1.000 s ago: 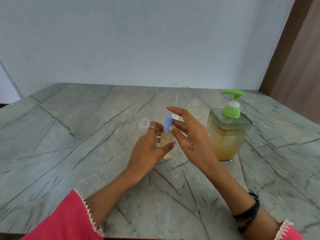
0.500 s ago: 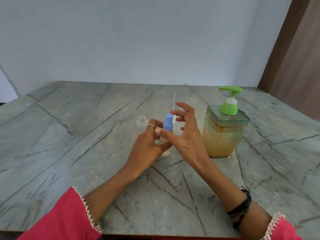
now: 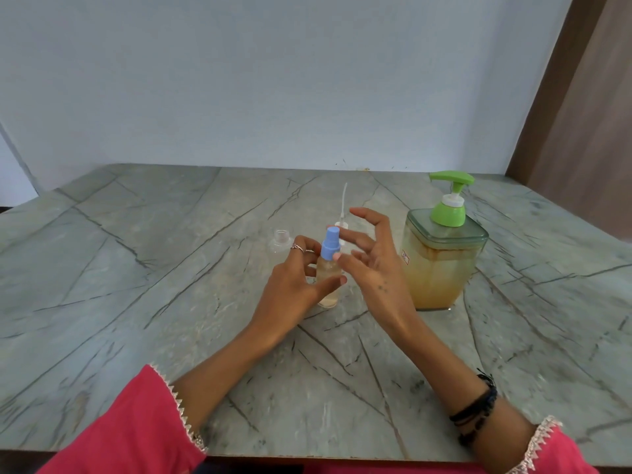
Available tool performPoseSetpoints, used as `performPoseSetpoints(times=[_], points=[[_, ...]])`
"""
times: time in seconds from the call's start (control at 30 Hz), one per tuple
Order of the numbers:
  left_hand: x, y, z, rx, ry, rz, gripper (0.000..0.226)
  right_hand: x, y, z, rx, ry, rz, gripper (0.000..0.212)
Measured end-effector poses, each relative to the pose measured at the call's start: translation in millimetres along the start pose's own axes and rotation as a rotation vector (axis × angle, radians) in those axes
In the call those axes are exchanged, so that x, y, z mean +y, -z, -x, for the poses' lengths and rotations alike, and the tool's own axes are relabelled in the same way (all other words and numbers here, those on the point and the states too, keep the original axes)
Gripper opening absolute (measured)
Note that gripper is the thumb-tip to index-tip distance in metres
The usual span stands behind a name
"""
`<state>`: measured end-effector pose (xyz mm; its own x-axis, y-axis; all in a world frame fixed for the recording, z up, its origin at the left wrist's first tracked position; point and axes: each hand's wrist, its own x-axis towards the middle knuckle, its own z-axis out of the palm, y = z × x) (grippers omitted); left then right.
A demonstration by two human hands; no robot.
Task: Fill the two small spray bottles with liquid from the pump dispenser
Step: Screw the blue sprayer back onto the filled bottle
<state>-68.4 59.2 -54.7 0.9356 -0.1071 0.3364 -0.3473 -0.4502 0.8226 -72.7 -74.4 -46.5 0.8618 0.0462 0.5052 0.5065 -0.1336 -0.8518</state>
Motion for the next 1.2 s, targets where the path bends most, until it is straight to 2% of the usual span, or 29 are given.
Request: performPoseSetpoints(times=[0.07,0.2,0.3,0.47,0.57,0.67,0.77,0.97,1.1,1.2], points=[[-0.2,0.4,0.7,0.009,-0.001,-0.002,0.036,0.5,-0.9,0.7,-0.022,0.001,0.049,0.052],[0.0,-1.9,0.0,0.029,-0.013,-0.045,0.040,-0.4,-1.9,-1.5,0.070,-0.009,0.125,0.055],[-1.3,-2.8,-0.9,0.032,-0.024,-0.039,0.038,0.7,-4.3,-1.8,0.056,-0.022,0.200,0.061],[2.5,-1.6,-0.1,0.015,0.002,-0.004,0.037,-1.1,-3.1,0.1,-0.023,-0.032,0.048,0.053],[4.5,-2.8,0.4,0.034,0.011,0.027,0.046,-0.6,-0.2,-0.5,0.017,-0.010,0.033,0.049],[5.1,-4.4,0.8,0.066,0.007,0.008,0.060,-0.4,-1.7,-1.5,0.075,-0.002,0.077,0.054],[6.0,-4.7,1.3,0.064,-0.019,-0.016,0.062,-0.7,-3.5,-0.9,0.072,-0.005,0.114,0.058],[7.8,-4.8,2.0,-0.054,0.035,0.072,0.055,-3.0,-0.9,-0.4,-0.048,-0.041,0.036,0.049],[5.3,-4.2,2.7,-0.163,0.043,0.078,0.033,1.0,1.9,-1.4,-0.035,-0.044,0.017,0.044],[4.1,-3.0,1.3,-0.139,0.045,0.084,0.033,3.8,2.9,-2.8,-0.008,-0.062,0.021,0.043]])
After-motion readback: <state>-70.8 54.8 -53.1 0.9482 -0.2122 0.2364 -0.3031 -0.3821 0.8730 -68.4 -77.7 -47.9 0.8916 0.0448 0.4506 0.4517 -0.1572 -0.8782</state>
